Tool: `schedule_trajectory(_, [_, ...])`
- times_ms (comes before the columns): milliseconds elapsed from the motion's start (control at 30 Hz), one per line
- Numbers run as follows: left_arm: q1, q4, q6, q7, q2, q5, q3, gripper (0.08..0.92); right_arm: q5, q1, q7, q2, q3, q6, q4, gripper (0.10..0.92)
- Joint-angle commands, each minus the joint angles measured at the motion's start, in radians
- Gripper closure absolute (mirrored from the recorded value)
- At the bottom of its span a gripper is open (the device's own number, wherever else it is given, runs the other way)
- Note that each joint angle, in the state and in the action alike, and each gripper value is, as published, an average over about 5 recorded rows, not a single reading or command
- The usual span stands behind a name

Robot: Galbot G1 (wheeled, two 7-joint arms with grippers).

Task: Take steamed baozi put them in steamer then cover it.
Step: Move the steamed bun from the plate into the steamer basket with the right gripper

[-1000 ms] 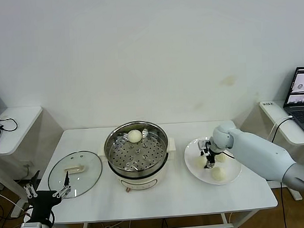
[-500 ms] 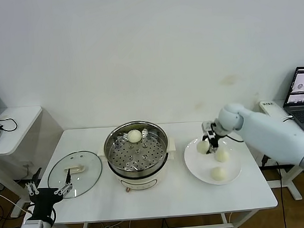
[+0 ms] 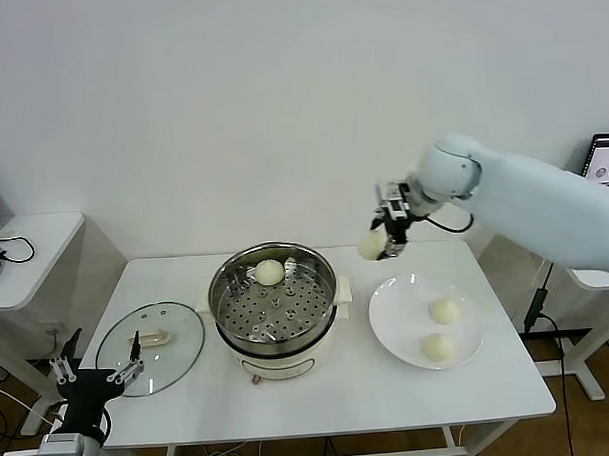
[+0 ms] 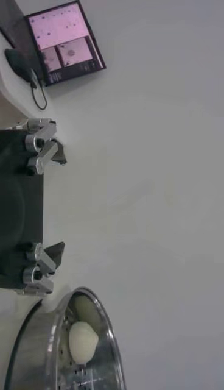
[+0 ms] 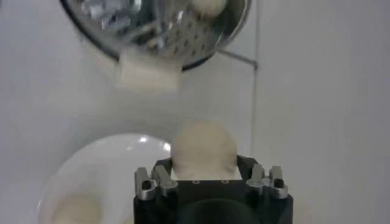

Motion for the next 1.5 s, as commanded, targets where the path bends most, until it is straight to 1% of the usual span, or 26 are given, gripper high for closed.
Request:
schedule_trajectory(33, [-0.003,-0.006,0.001,0.0,-0.002,-0.003,-0.003,0.177,0.186,0.042,0.072,0.227,-0.046,-0.102,0.004,0.355])
schedule_trajectory(267, [0.0,-0.016,0.003,0.001,-0.005,-0.012,-0.022,0.177,0.196,-0.046,0.112,0.391,-0.063,-0.139,-0.081,0.355])
schedule_trajectory(667, [0.002,-0.029,0.003,0.001,-0.016,-0.014,-0.03,0.177,0.164,-0.156,0.182,0.535,-0.063,-0.145,-0.246,0.355])
schedule_trajectory(1067, [0.002,-0.035,0.002,0.0,-0.015,-0.014,-0.031,0.177,0.11,-0.2,0.215,0.59,-0.041,-0.141,-0.353,0.351])
schedule_trajectory(1333, [0.004,-0.038,0.002,-0.001,-0.016,-0.016,-0.033,0.177,0.087,-0.21,0.216,0.599,-0.035,-0.142,-0.385,0.349])
schedule_trajectory(1433, [0.005,-0.041,0.002,-0.001,-0.018,-0.016,-0.032,0.177,0.081,-0.21,0.209,0.597,-0.035,-0.14,-0.39,0.34])
schedule_trajectory(1500, [0.005,-0.042,0.002,-0.001,-0.019,-0.016,-0.032,0.177,0.074,-0.21,0.199,0.593,-0.033,-0.134,-0.391,0.314])
